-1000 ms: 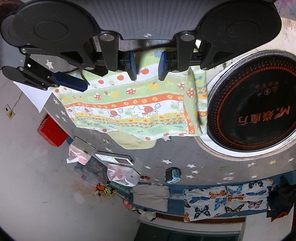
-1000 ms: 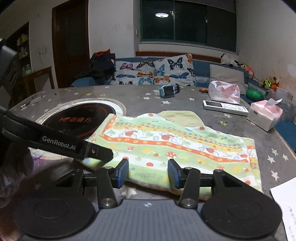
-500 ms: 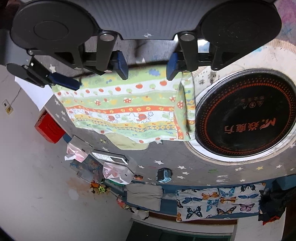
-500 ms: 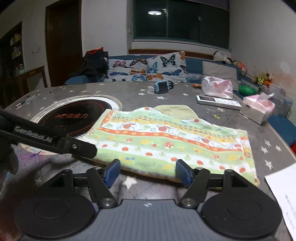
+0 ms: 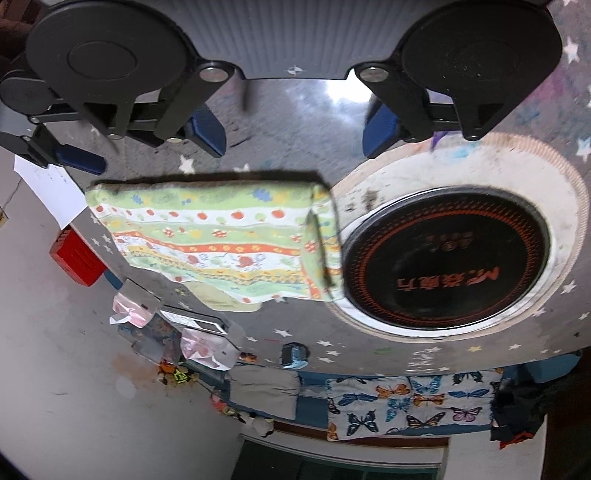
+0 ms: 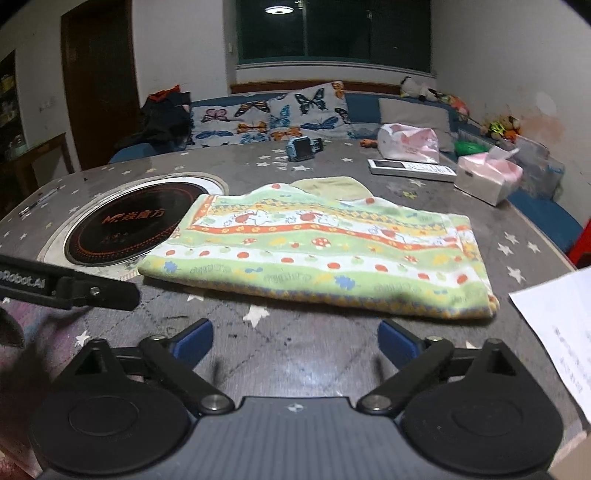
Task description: Fold clothes
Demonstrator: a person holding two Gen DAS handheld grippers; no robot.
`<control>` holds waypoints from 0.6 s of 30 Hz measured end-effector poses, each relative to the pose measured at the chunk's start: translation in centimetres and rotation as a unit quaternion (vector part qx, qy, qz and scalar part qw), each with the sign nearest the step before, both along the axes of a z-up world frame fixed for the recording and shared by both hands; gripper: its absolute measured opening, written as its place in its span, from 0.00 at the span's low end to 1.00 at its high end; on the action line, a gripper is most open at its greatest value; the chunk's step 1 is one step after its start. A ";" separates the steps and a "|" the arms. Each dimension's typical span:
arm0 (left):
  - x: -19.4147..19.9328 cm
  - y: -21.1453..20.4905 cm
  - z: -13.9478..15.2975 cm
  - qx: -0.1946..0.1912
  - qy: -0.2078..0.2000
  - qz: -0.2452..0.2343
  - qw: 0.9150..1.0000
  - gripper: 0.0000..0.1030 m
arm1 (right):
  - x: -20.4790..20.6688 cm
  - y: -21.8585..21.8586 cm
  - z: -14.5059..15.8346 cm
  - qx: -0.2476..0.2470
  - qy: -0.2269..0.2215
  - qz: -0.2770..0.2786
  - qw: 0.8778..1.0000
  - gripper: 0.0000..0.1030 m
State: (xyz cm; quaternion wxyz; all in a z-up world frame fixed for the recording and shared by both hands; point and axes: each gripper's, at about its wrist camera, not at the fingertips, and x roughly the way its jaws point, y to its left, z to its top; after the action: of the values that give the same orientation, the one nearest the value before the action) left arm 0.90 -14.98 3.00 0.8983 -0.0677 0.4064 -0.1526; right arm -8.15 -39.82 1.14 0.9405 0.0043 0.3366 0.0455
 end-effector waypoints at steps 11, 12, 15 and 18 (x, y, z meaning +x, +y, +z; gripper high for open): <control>-2.2 1.2 0.4 0.004 -0.012 0.019 1.000 1.00 | -1.2 0.7 0.3 -0.002 0.001 -0.032 0.999 1.00; -2.3 1.3 0.4 0.004 -0.011 0.021 1.000 1.00 | -1.3 0.8 0.3 -0.005 0.002 -0.034 0.999 1.00; -2.8 1.4 0.4 0.009 -0.013 0.027 1.000 1.00 | -1.7 1.0 0.3 -0.009 0.000 -0.041 0.999 1.00; -3.1 1.5 0.4 0.005 -0.014 0.027 1.000 1.00 | -2.0 1.0 0.3 -0.001 0.002 -0.046 0.999 1.00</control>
State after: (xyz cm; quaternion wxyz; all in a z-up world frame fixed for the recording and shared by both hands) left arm -2.24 -13.45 3.40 0.9081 -0.0722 0.3924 -0.1273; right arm -10.13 -38.84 1.45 0.9410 0.0187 0.3379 0.0021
